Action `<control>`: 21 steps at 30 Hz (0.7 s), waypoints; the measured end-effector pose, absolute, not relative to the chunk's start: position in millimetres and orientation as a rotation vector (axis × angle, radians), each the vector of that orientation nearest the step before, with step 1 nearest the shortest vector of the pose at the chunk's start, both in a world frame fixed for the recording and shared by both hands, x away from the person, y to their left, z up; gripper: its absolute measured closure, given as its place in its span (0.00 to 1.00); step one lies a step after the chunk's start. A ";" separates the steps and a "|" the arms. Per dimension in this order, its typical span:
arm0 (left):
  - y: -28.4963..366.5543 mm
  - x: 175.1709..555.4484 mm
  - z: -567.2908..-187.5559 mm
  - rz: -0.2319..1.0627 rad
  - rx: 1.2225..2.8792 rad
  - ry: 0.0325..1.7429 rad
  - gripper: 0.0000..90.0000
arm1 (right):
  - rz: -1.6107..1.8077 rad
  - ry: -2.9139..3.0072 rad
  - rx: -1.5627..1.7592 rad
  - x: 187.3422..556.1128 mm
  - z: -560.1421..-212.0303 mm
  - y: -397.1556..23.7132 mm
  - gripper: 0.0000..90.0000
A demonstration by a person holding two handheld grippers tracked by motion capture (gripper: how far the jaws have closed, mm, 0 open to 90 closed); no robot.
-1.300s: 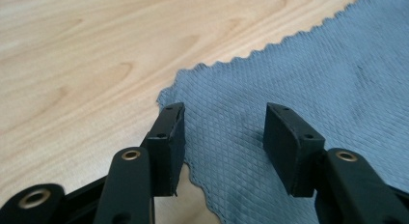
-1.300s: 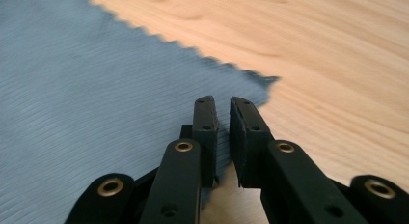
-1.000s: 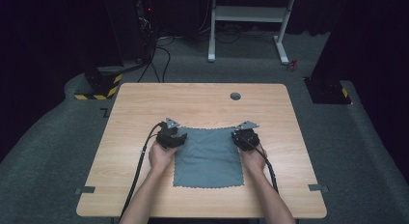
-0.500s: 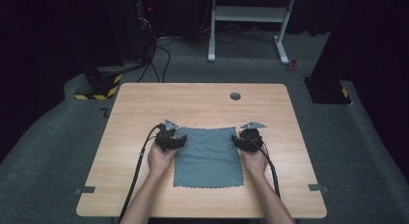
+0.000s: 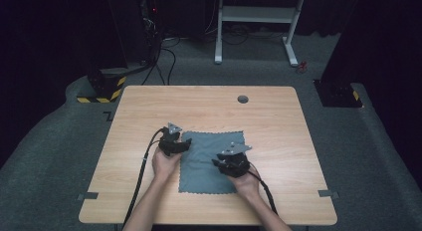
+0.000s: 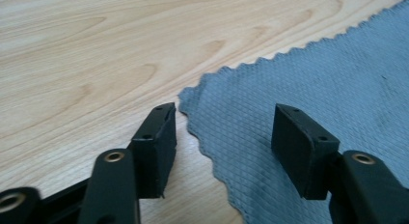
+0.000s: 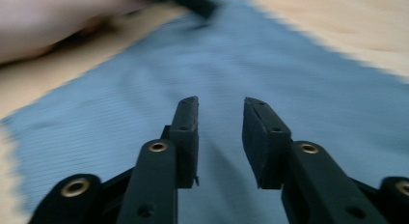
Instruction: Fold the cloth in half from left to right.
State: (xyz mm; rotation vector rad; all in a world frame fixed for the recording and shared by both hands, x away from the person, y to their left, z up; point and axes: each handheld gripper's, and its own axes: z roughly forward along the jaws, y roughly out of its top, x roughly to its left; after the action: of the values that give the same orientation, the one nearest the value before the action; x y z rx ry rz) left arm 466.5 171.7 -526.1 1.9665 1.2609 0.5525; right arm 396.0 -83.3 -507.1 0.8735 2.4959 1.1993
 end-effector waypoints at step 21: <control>180.0 484.7 -522.5 0.555 1.993 1.299 0.51 | 1.212 2.697 0.455 324.2 -523.5 8.6 0.69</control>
State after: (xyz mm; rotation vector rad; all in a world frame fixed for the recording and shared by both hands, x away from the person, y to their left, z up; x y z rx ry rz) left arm 484.7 180.0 -522.5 1.9935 1.2986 0.5545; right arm 324.2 8.6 -523.5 0.4554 2.6967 1.2117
